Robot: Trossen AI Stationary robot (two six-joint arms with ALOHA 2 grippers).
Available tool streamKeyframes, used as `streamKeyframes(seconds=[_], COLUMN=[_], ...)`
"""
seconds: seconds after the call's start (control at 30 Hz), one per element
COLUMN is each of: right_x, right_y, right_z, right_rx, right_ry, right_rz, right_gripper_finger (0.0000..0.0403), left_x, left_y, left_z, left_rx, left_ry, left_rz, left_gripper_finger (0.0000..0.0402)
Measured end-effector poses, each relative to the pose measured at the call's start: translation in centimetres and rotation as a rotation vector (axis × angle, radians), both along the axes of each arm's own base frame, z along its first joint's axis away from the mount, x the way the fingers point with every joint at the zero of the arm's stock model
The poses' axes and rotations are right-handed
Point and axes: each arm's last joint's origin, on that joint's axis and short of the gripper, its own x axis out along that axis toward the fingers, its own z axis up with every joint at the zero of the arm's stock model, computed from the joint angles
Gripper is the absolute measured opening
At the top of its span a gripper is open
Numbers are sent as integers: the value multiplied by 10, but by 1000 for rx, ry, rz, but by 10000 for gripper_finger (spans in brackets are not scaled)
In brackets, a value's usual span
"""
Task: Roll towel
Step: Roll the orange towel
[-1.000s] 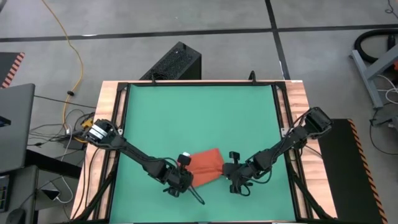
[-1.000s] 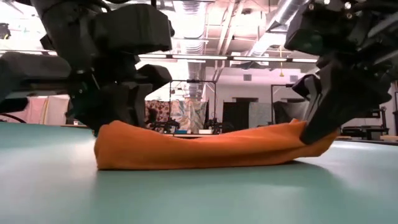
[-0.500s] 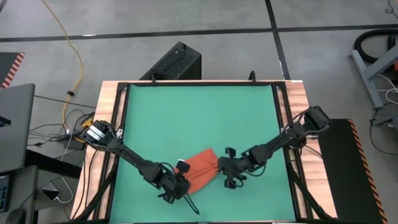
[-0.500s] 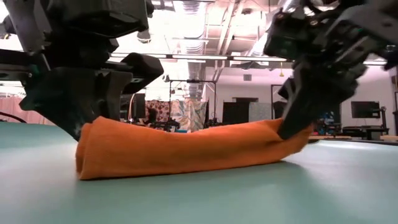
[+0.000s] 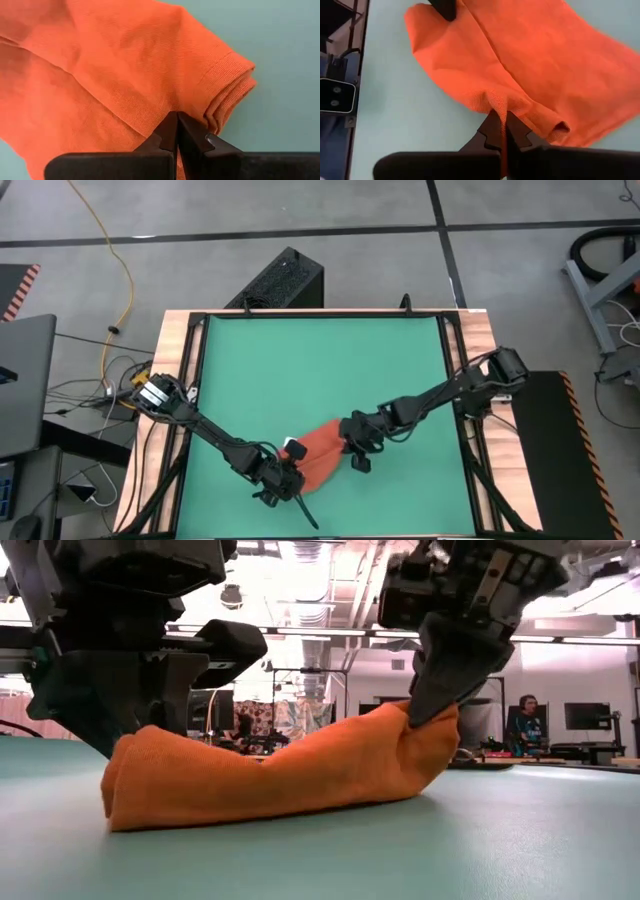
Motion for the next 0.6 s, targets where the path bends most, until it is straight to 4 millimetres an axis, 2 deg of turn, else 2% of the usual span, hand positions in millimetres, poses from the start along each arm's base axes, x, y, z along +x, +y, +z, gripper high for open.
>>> streamKeyframes(seconds=[0.4, 0.6], right_x=[3, 4], right_y=[-27, -35], right_z=[-2, -2], right_rx=[200, 220], right_ry=[112, 113], right_rz=[1, -7], right_gripper_finger=[10, 10], left_x=[3, 5], left_y=[8, 11], left_z=[-2, -2], left_rx=[8, 100], left_ry=[32, 15], left_rz=[-18, -97], left_gripper_finger=[0, 0])
